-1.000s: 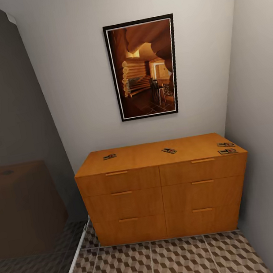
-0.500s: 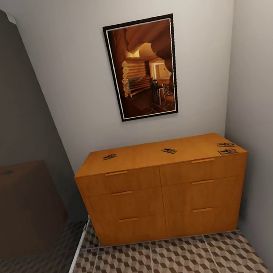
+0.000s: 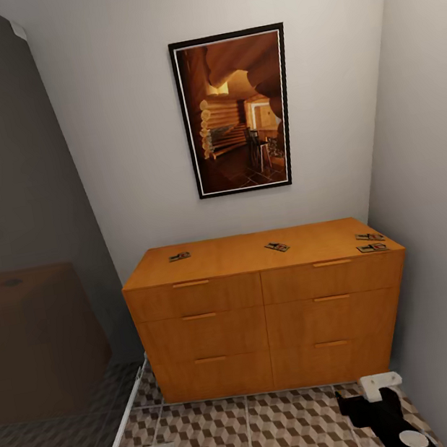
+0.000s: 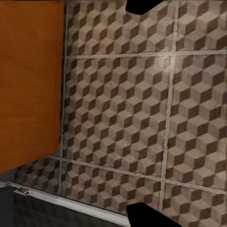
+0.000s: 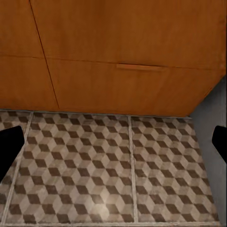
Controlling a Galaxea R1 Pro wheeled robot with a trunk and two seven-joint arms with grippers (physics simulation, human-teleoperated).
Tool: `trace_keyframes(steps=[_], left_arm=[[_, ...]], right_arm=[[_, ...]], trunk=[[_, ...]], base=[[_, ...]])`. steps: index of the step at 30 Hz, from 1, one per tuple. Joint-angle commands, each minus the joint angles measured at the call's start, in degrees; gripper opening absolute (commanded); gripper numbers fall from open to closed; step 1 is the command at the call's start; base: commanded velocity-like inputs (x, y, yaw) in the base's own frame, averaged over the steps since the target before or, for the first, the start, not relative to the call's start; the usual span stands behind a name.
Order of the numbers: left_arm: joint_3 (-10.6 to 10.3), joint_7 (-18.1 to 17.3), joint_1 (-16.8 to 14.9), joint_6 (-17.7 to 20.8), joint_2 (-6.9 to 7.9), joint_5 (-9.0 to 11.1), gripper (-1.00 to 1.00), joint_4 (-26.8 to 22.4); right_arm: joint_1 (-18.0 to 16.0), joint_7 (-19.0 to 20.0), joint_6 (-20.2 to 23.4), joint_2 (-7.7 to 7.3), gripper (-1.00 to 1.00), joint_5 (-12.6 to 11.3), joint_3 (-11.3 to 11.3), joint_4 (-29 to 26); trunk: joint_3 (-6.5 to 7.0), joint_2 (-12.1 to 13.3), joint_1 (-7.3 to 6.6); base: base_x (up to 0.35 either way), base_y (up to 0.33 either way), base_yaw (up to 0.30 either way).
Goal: Take the four mousetraps from the cabinet in the bathroom and place them on the bathroom floor. Make sure all four end up on the same floor surface, and ensure that at least two of them are either under or directly next to the same bathroom sink.
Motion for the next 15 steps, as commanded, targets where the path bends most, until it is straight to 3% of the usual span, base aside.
trace_keyframes(steps=[1, 4, 8, 13, 15], left_arm=[[0.0, 0.2, 0.0, 0.7, 0.04, 0.0, 1.0, -0.9], [0.0, 0.2, -0.1, 1.7, 0.4, 0.0, 1.0, -2.5], [-0.1, 0.1, -0.1, 2.0, 0.79, 0.1, 1.0, -1.5], [-0.2, -0.1, -0.1, 1.0, 1.64, 0.0, 1.0, 4.2], [-0.3, -0.2, -0.1, -2.0, 2.53, 0.0, 1.0, 7.8]], right_arm=[[0.0, -0.1, 2.0, 0.01, 1.0, 0.5, 0.0, -2.6], [-0.6, -0.1, 6.5, 0.08, 1.0, 0.7, 0.0, -9.6], [-2.7, -0.2, 8.9, 0.23, 1.0, 0.8, 0.0, -13.3], [-4.0, 0.0, 9.8, 0.27, 1.0, 0.7, 0.1, -14.5], [-4.2, 0.3, 9.8, 0.25, 1.0, 0.6, 0.1, -14.4]], trunk=[[-0.07, 0.0, 0.0], [-0.07, 0.0, 0.0], [-0.07, 0.0, 0.0], [-0.07, 0.0, 0.0], [-0.07, 0.0, 0.0]], base=[[0.0, 0.0, 0.0], [0.0, 0.0, 0.0], [0.0, 0.0, 0.0], [0.0, 0.0, 0.0], [0.0, 0.0, 0.0]])
